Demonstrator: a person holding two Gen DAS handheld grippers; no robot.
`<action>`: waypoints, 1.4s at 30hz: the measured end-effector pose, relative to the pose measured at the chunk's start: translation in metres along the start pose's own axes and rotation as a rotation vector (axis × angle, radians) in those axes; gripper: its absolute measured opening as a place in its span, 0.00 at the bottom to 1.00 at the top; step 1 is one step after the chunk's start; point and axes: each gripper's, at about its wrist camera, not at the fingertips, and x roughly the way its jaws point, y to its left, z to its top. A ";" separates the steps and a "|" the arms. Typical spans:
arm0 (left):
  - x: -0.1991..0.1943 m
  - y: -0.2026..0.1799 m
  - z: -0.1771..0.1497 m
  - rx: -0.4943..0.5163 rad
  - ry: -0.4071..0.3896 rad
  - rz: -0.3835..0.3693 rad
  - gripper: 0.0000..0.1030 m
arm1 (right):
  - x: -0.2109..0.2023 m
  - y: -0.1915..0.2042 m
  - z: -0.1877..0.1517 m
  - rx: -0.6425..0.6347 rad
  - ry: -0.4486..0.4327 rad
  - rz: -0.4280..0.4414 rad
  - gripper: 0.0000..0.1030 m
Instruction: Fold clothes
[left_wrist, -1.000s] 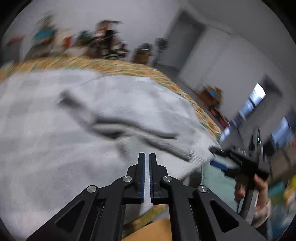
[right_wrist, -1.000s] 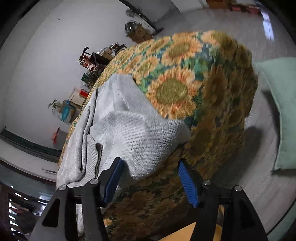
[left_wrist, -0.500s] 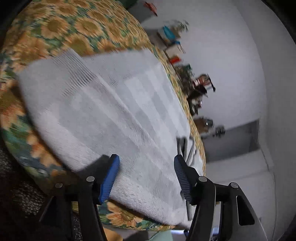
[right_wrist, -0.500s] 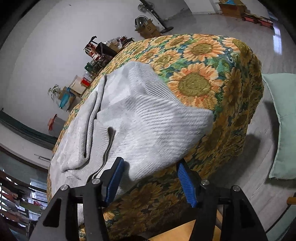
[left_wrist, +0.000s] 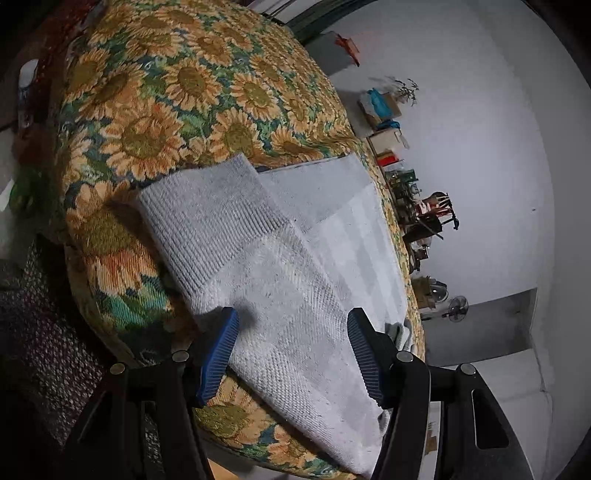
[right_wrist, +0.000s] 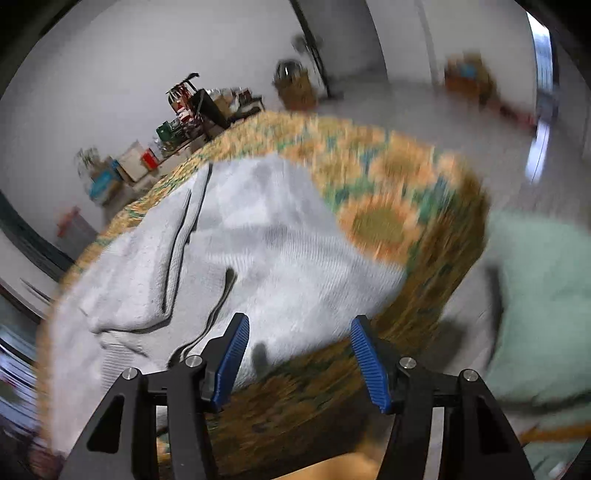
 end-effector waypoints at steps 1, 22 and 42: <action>0.000 0.000 0.001 0.007 0.004 0.003 0.60 | -0.003 0.004 0.001 -0.015 -0.009 -0.003 0.61; -0.031 0.041 0.049 -0.079 0.105 0.046 0.60 | -0.018 0.293 -0.134 -1.125 0.016 0.308 0.65; -0.033 0.046 0.063 -0.073 0.044 0.116 0.60 | -0.016 0.309 -0.184 -1.220 0.145 0.402 0.66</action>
